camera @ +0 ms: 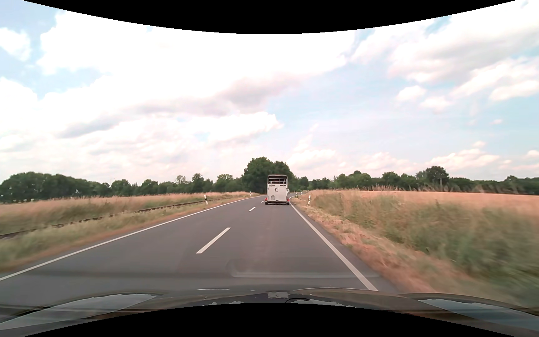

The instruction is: Follow the waypoints while adhering to traffic rules and regulations

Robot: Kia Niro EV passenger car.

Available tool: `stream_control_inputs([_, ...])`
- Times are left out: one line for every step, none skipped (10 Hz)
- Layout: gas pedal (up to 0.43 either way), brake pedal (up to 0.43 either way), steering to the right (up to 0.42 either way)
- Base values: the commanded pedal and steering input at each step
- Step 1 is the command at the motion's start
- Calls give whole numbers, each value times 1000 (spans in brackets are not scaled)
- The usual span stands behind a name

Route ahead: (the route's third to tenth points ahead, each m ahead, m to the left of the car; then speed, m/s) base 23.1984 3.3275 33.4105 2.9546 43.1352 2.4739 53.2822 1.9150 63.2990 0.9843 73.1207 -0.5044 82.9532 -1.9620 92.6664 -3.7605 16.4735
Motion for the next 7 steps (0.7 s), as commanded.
stream_control_inputs([138,0,-3])
stream_control_inputs([138,0,-2])
stream_control_inputs([138,0,-2])
stream_control_inputs([138,0,-2])
stream_control_inputs([138,0,-3])
stream_control_inputs([138,0,-2])
stream_control_inputs([138,0,-1])
